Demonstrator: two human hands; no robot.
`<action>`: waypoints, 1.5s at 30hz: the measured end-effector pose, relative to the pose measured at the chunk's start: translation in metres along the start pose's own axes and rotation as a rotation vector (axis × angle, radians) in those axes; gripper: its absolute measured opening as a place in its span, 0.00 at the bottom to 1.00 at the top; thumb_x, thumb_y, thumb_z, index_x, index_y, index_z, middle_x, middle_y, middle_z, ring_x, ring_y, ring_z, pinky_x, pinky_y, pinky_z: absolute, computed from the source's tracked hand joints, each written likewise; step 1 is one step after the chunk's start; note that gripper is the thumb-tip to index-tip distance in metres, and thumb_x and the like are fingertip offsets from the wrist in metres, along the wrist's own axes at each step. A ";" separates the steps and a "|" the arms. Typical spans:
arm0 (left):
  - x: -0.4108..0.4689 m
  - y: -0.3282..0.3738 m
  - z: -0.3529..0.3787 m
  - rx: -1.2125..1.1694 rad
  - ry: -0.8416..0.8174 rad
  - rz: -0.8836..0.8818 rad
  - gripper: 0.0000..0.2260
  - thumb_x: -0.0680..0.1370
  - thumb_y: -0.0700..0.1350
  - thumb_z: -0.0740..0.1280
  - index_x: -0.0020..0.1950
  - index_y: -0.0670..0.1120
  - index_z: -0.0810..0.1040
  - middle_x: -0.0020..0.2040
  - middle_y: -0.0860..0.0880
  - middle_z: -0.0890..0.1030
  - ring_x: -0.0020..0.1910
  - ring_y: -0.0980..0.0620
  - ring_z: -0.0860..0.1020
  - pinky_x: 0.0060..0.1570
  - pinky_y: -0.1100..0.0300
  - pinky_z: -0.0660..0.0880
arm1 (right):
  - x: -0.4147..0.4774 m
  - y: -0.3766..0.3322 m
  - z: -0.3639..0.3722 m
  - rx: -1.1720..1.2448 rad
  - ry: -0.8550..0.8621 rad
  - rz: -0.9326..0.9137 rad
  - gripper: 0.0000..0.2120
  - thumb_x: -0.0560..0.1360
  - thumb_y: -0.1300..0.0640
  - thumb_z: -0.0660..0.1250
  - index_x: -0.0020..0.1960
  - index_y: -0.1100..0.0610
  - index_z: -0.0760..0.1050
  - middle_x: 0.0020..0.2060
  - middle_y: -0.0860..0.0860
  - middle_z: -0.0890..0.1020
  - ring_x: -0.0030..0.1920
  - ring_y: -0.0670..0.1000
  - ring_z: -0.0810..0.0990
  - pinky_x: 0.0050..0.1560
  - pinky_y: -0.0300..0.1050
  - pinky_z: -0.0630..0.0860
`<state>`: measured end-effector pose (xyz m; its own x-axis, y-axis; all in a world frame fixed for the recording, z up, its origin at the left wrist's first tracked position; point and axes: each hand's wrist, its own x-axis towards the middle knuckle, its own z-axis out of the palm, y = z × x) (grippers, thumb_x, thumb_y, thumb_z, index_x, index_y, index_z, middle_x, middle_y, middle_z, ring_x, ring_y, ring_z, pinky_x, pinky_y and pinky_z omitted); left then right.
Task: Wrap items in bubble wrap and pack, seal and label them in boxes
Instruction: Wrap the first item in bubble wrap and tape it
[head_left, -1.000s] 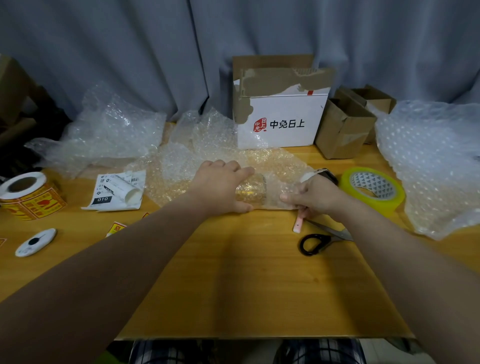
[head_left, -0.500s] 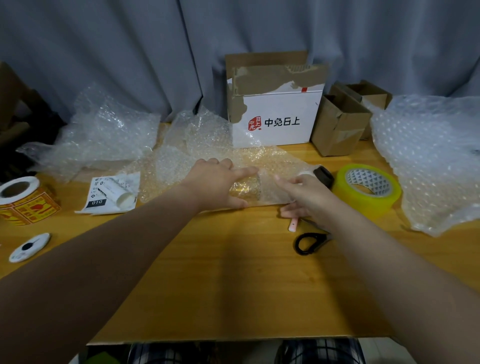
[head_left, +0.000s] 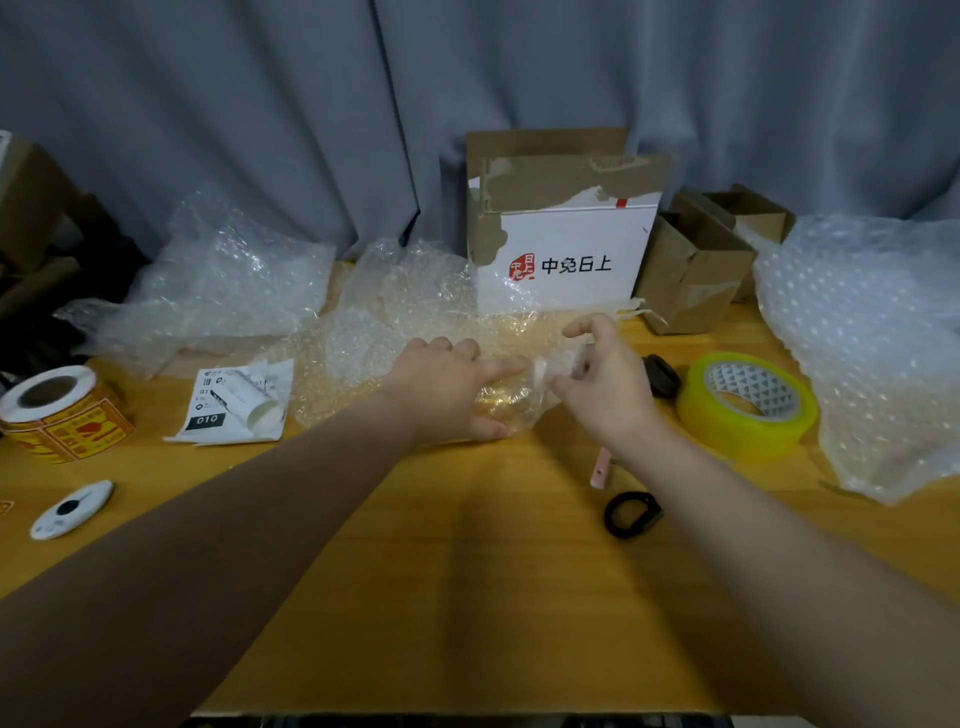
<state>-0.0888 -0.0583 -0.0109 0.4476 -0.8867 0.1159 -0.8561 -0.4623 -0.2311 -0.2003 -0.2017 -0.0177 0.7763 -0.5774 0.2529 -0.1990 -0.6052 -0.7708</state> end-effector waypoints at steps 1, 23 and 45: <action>0.000 0.000 0.001 0.000 0.004 -0.007 0.35 0.71 0.71 0.58 0.75 0.64 0.50 0.63 0.47 0.73 0.59 0.44 0.73 0.56 0.50 0.69 | -0.002 -0.003 0.004 -0.012 0.003 -0.084 0.17 0.73 0.65 0.68 0.55 0.51 0.66 0.29 0.47 0.71 0.29 0.43 0.71 0.28 0.32 0.66; -0.006 -0.007 0.010 -0.470 0.144 -0.060 0.49 0.63 0.77 0.57 0.76 0.55 0.46 0.68 0.45 0.70 0.58 0.46 0.76 0.60 0.49 0.70 | 0.010 0.007 0.015 0.438 -0.375 -0.133 0.10 0.80 0.66 0.58 0.58 0.54 0.66 0.39 0.50 0.76 0.37 0.47 0.75 0.43 0.40 0.74; -0.003 0.002 -0.007 0.154 -0.030 0.072 0.43 0.67 0.73 0.60 0.72 0.45 0.63 0.69 0.48 0.67 0.70 0.46 0.62 0.71 0.41 0.46 | 0.022 0.016 0.007 0.096 -0.627 -0.080 0.27 0.77 0.52 0.66 0.74 0.50 0.64 0.75 0.48 0.61 0.75 0.46 0.57 0.74 0.43 0.55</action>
<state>-0.0940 -0.0569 -0.0046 0.3966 -0.9157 0.0650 -0.8374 -0.3899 -0.3831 -0.1819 -0.2199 -0.0285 0.9949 -0.0846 -0.0556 -0.0938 -0.5648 -0.8198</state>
